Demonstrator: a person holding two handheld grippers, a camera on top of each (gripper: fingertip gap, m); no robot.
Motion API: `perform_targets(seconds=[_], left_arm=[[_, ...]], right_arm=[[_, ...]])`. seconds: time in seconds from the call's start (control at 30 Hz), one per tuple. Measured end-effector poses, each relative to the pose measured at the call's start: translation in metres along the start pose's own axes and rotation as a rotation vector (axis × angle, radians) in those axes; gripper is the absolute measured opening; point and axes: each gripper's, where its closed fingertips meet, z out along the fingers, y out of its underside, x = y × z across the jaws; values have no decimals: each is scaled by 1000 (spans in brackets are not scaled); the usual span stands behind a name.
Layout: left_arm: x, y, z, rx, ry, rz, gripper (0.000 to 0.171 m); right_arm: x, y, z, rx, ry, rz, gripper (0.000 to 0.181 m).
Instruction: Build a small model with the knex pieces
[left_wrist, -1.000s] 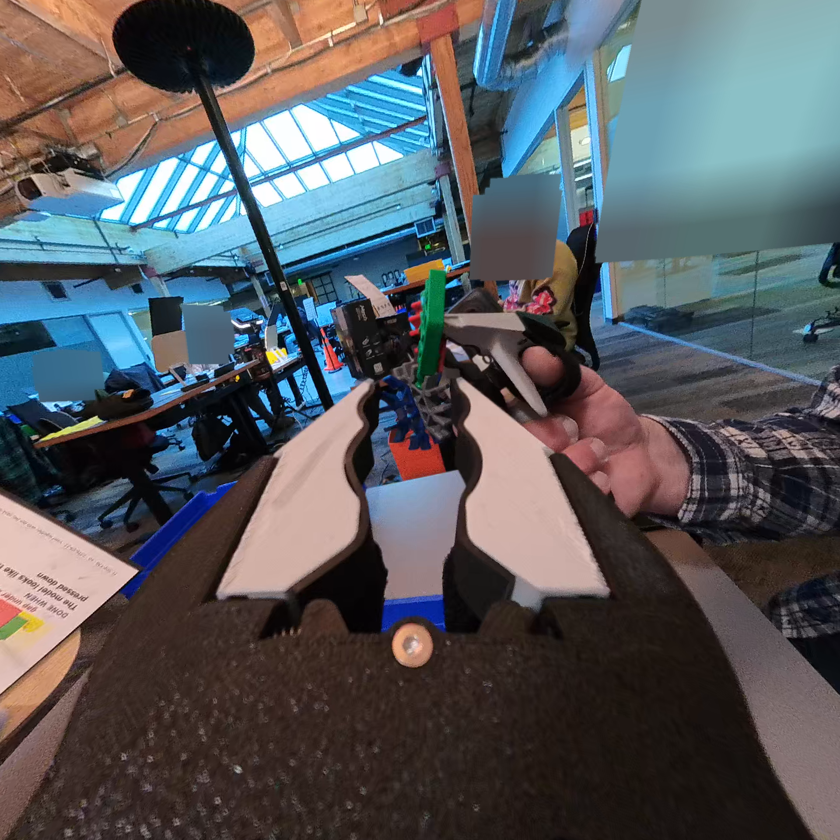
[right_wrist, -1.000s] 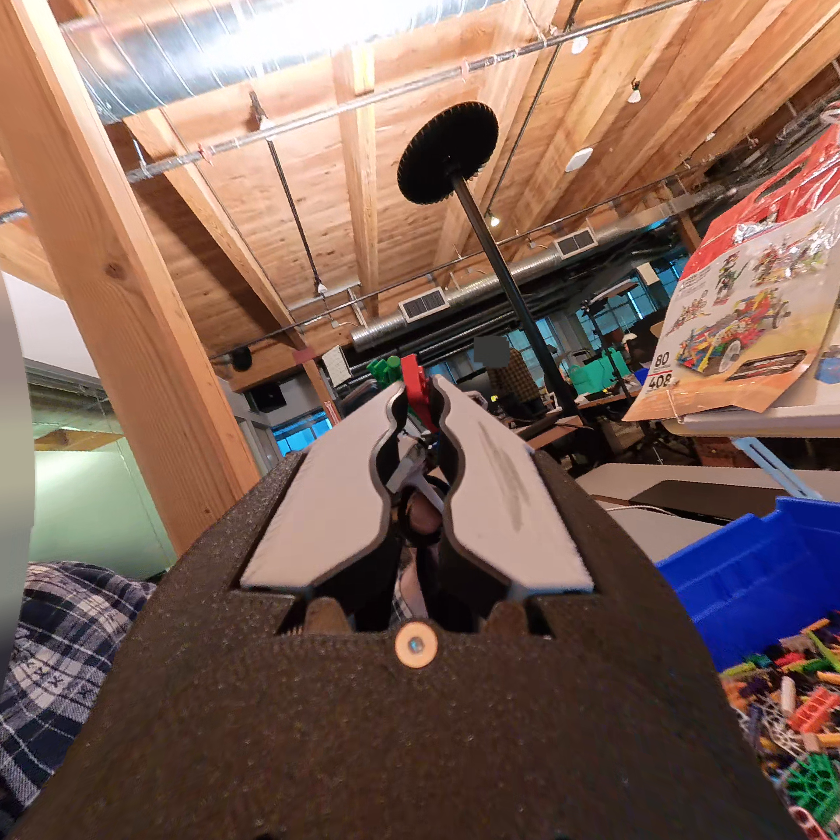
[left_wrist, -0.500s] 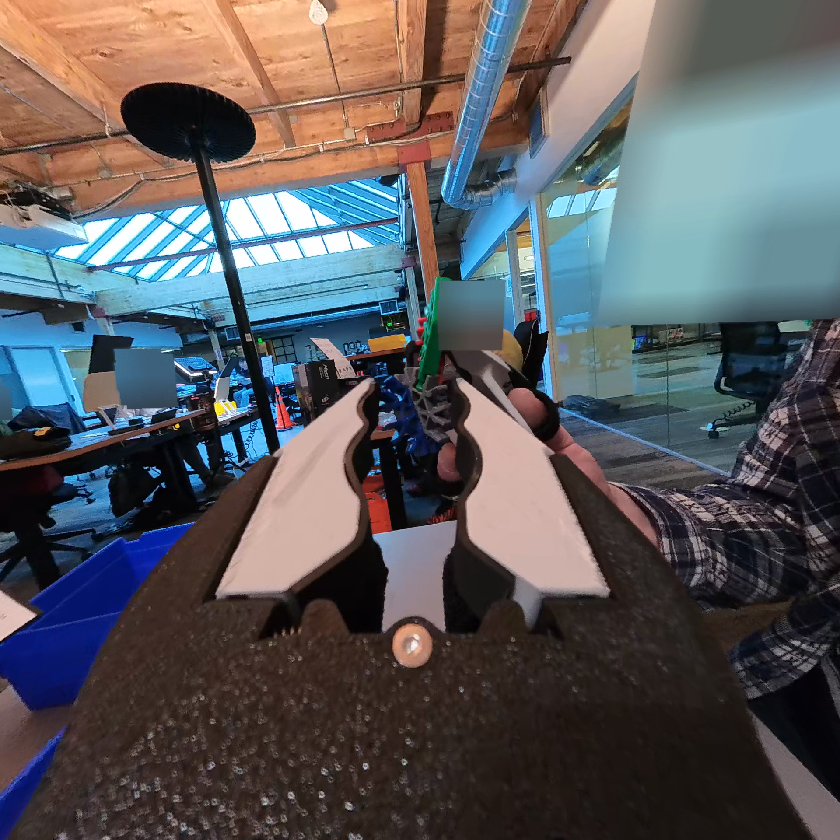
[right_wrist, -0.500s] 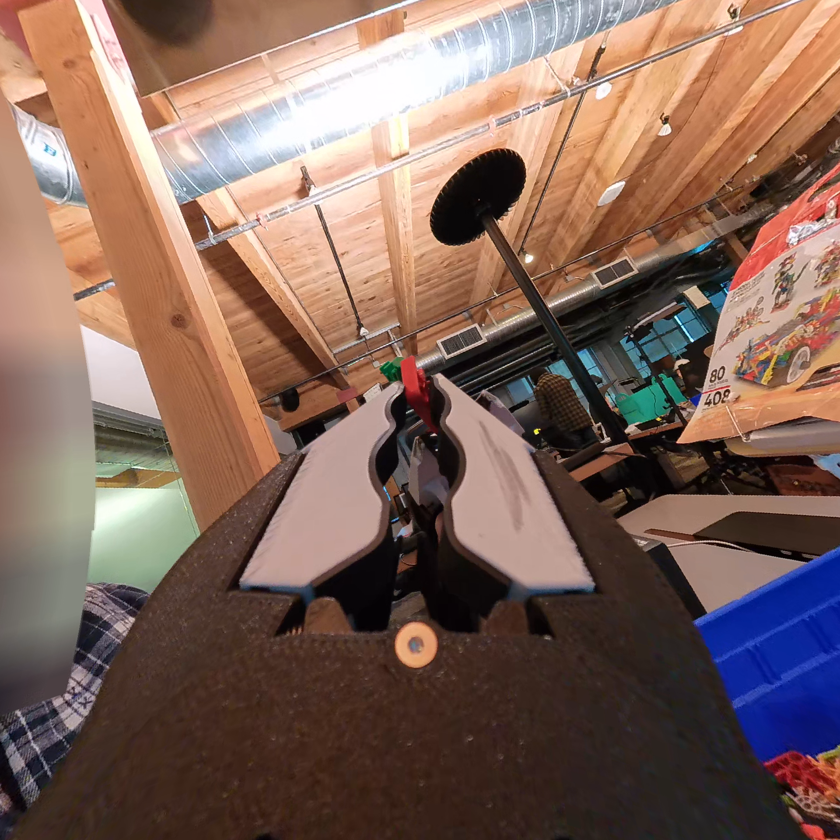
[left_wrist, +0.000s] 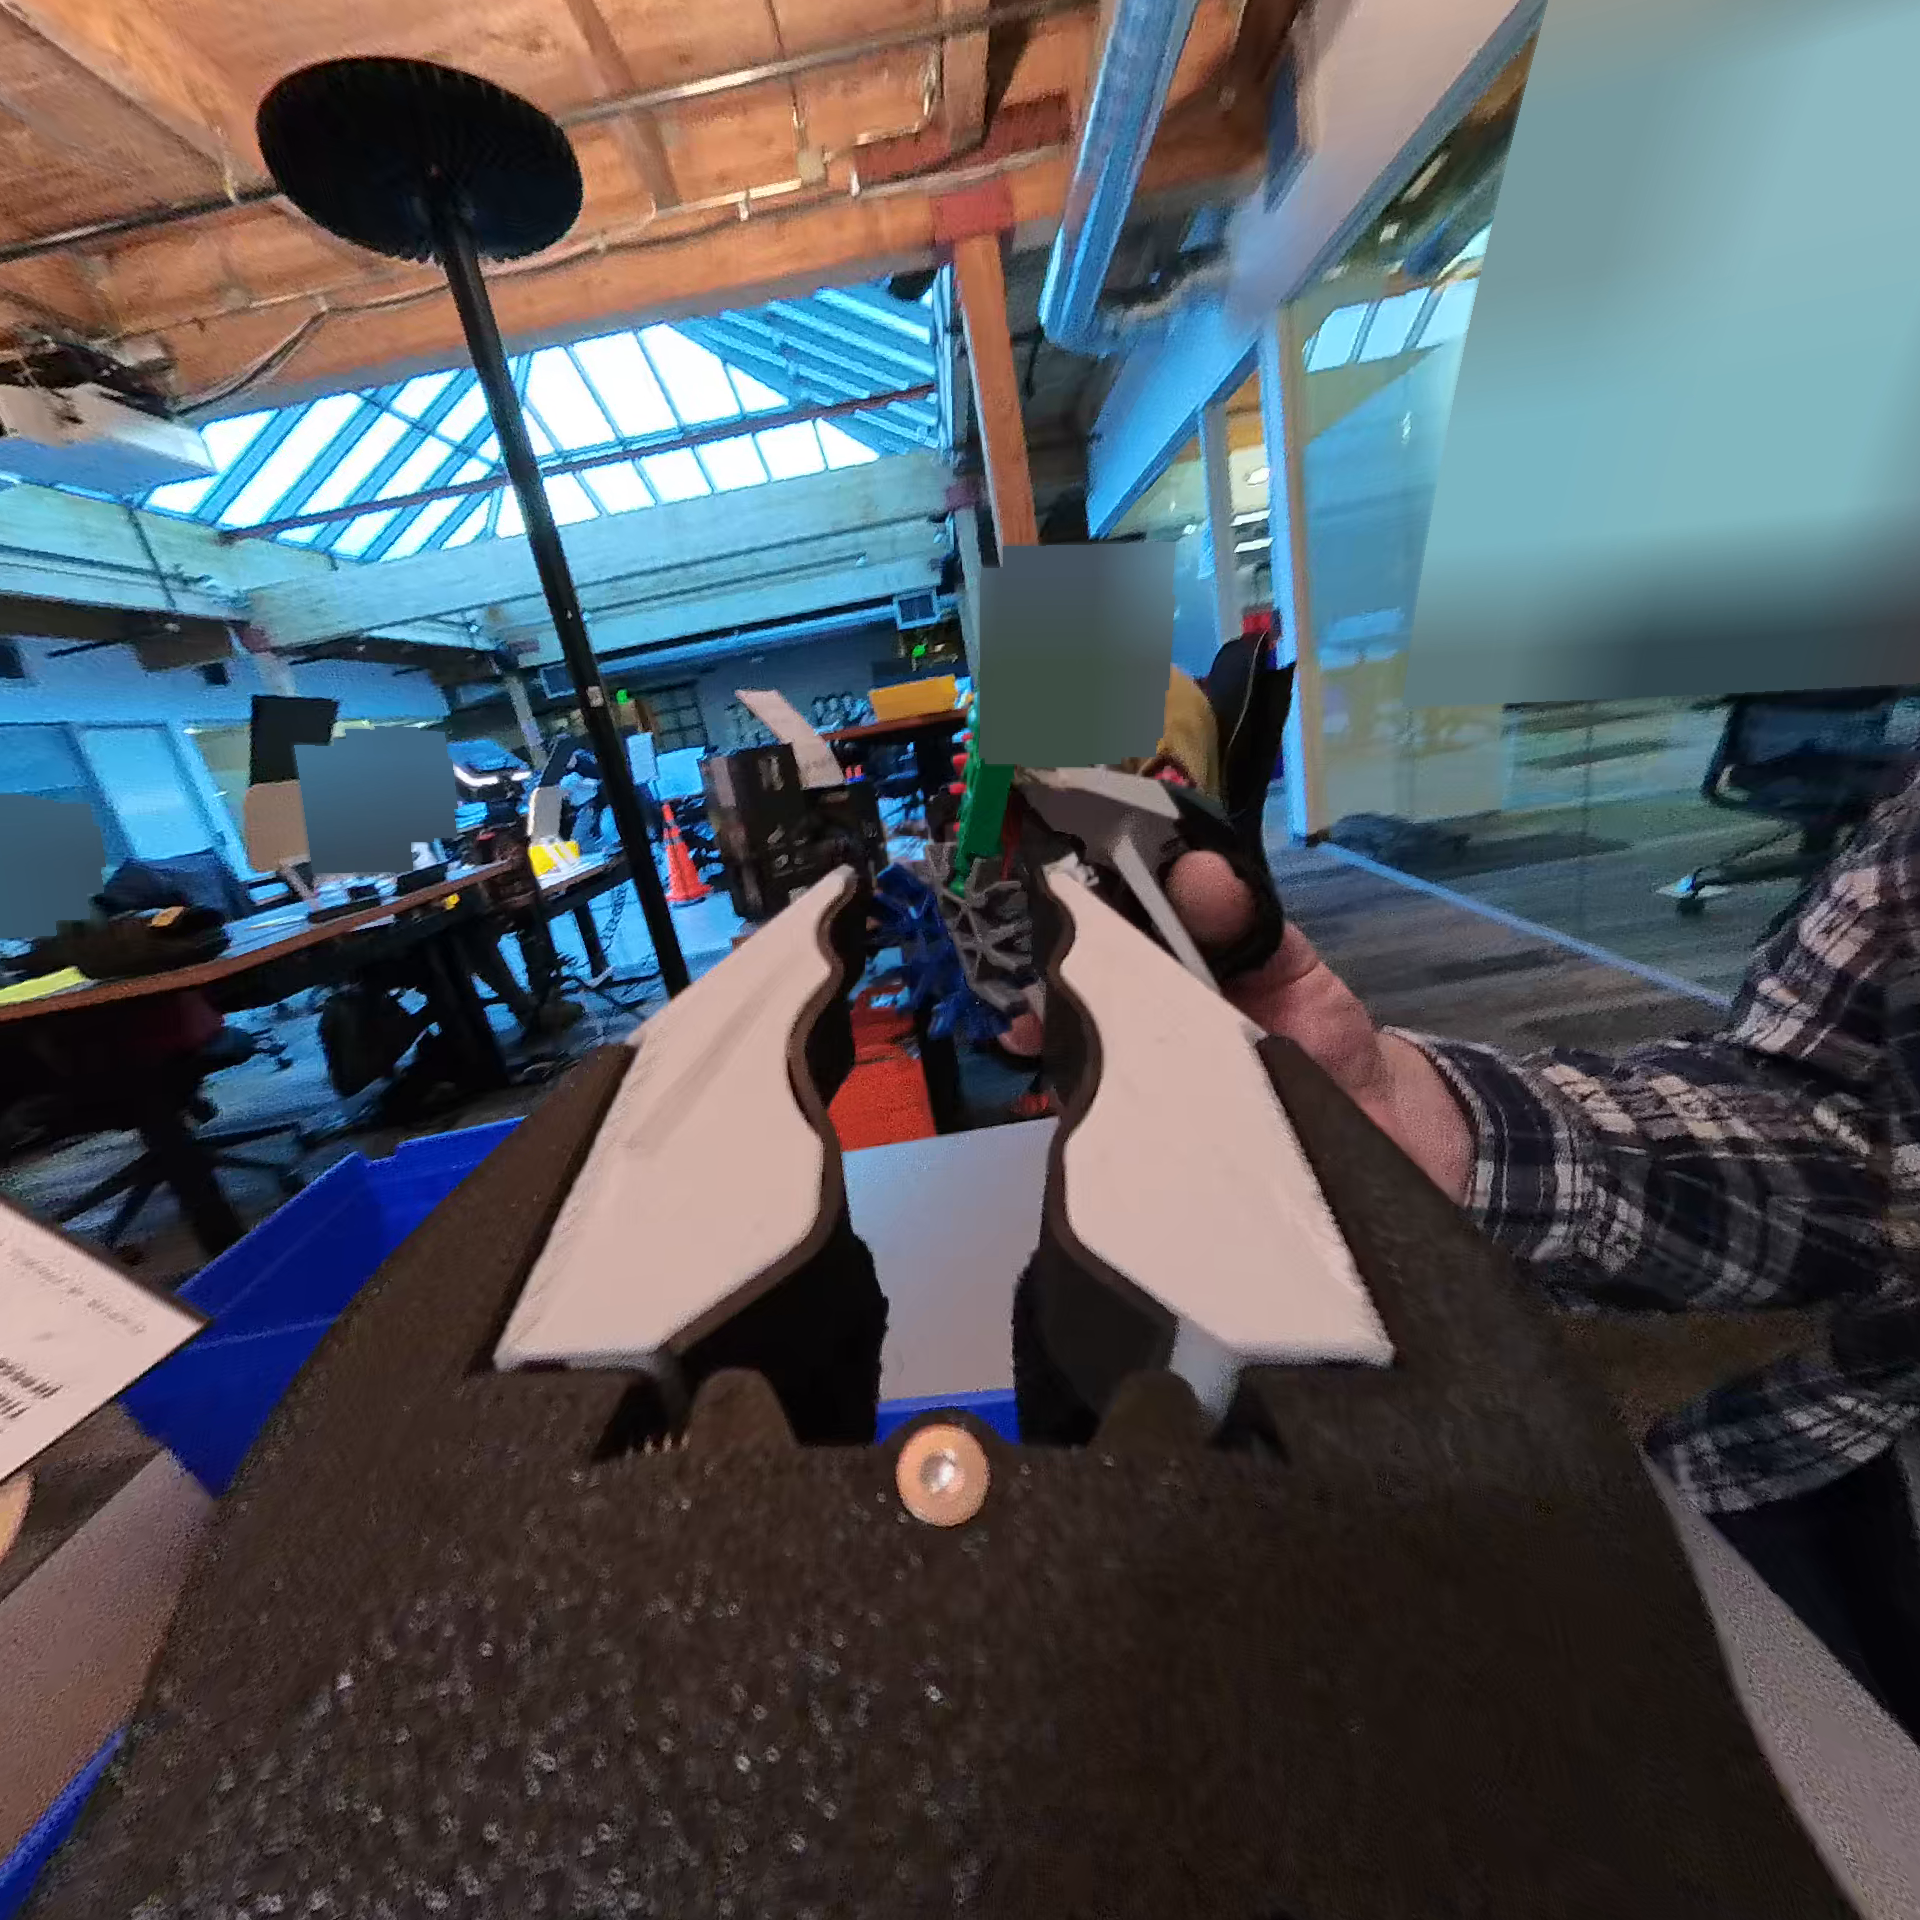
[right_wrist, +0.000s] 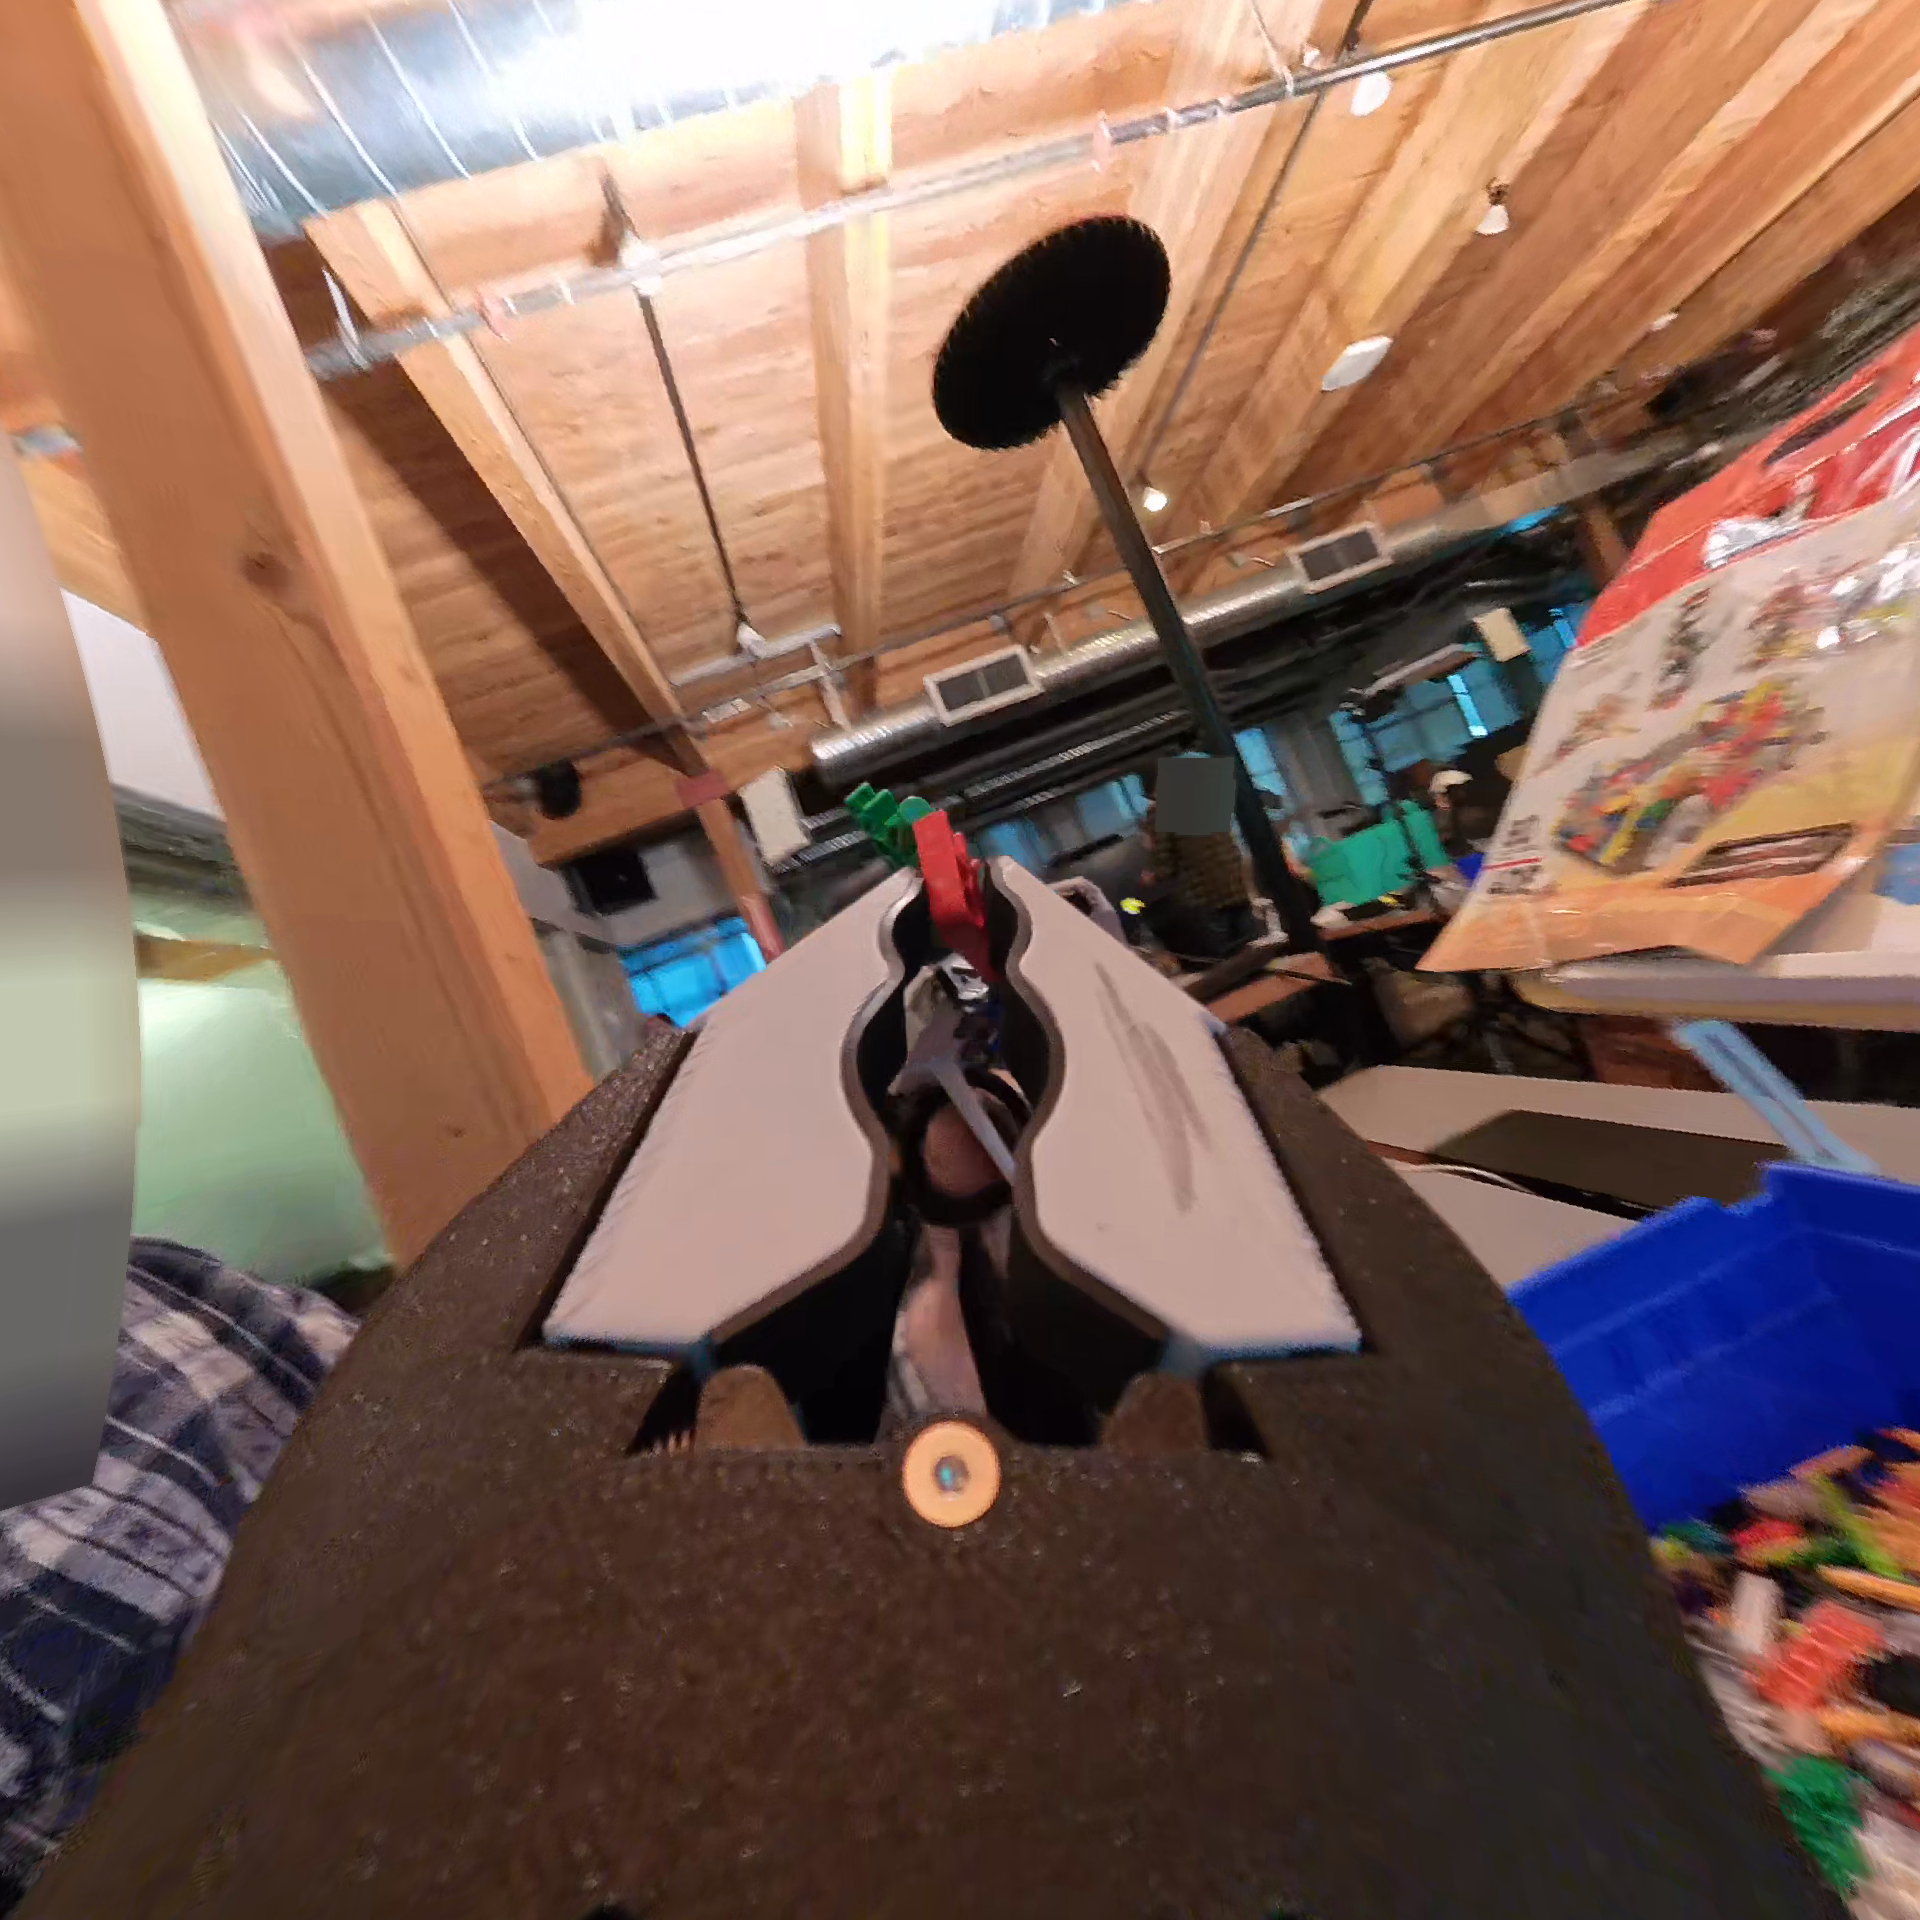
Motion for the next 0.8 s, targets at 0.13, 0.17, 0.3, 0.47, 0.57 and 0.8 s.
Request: perform_targets(seconds=[0.13, 0.17, 0.3, 0.47, 0.57, 0.8], left_arm=[[1, -3, 0, -36, -16, 29, 28], [0, -2, 1, -55, -29, 36, 28], [-10, 8, 5, -129, -108, 48, 28], [-27, 31, 11, -233, -245, 41, 25], [-34, 41, 12, -284, -305, 58, 25], [-41, 56, 11, -354, -343, 25, 25]], right_arm=[[11, 2, -3, -130, 164, -264, 20], [9, 1, -2, -147, 173, -298, 12], [18, -3, -4, -219, 308, -477, 4], [42, -7, -11, -327, 528, -766, 6], [51, -7, -12, -412, 612, -946, 7], [62, -3, -11, -576, 690, -1296, 5]])
